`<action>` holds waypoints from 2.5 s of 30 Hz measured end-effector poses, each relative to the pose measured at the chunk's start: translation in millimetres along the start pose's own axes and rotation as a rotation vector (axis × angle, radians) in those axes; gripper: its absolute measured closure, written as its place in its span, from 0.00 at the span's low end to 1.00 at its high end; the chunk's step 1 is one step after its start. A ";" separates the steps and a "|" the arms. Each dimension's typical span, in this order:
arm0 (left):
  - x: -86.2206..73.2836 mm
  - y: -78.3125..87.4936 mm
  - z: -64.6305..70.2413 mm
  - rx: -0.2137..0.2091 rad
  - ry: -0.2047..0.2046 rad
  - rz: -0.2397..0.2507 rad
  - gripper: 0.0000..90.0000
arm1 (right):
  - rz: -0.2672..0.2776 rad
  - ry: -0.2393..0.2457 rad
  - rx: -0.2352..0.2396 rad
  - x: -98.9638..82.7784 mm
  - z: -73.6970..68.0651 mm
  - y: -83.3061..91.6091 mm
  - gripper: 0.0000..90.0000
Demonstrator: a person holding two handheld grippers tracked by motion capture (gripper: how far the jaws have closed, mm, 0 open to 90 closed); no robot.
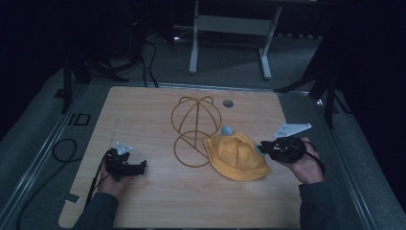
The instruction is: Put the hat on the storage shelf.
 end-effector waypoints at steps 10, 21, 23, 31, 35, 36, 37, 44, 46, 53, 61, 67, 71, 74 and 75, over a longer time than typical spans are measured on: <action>0.0 0.1 0.0 -0.001 0.000 -0.002 0.02 | -0.046 0.049 0.014 8.8 -3.7 -5.3 0.80; 0.0 0.3 -0.1 -0.001 -0.001 -0.004 0.02 | -0.091 0.105 0.025 21.7 -9.6 -11.1 0.77; 0.0 0.3 -0.1 -0.001 -0.001 -0.004 0.02 | -0.100 0.119 0.029 24.7 -11.1 -12.0 0.76; 0.0 0.2 -0.1 -0.001 0.000 -0.002 0.02 | -0.143 0.165 0.042 34.1 -15.5 -21.1 0.76; 0.0 0.1 -0.1 -0.001 0.000 -0.001 0.02 | -0.163 0.184 0.047 40.4 -15.5 -26.7 0.75; 0.0 0.1 -0.1 0.000 0.000 0.000 0.02 | -0.169 0.185 0.049 42.2 -15.7 -28.1 0.75; 0.0 0.0 -0.1 0.000 0.000 0.000 0.02 | -0.175 0.190 0.049 43.8 -15.7 -29.7 0.75; 0.0 0.0 -0.1 0.000 -0.001 0.000 0.02 | -0.207 0.217 0.056 52.0 -16.9 -39.2 0.75; 0.0 0.0 -0.1 0.000 -0.001 0.000 0.02 | -0.212 0.224 0.057 53.3 -17.3 -40.7 0.74; 0.0 0.0 -0.1 0.000 -0.001 0.000 0.02 | -0.238 0.242 0.069 56.7 -16.5 -46.2 0.73; 0.0 0.0 -0.1 0.000 0.000 0.000 0.02 | -0.289 0.259 0.088 58.9 -15.1 -55.6 0.71; 0.0 0.0 -0.1 0.000 0.000 0.000 0.02 | -0.326 0.289 0.099 60.5 -16.3 -60.6 0.68; 0.0 0.0 -0.1 0.000 0.000 0.000 0.02 | -0.346 0.305 0.104 61.7 -16.9 -64.0 0.67; 0.0 0.0 -0.1 0.000 0.000 0.000 0.02 | -0.365 0.325 0.112 62.3 -18.6 -68.5 0.66; 0.0 0.0 -0.1 -0.001 0.000 0.000 0.02 | -0.365 0.325 0.112 62.3 -18.6 -68.5 0.66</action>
Point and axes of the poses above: each handheld gripper's, and its own axes: y roughly backward along the jaws, x roughly out of its top, z roughly to its right, the point moved 3 cm from there along -y, roughly forward along the jaws, and after that the axes turned 13 degrees about -x, right-handed, at the moved point
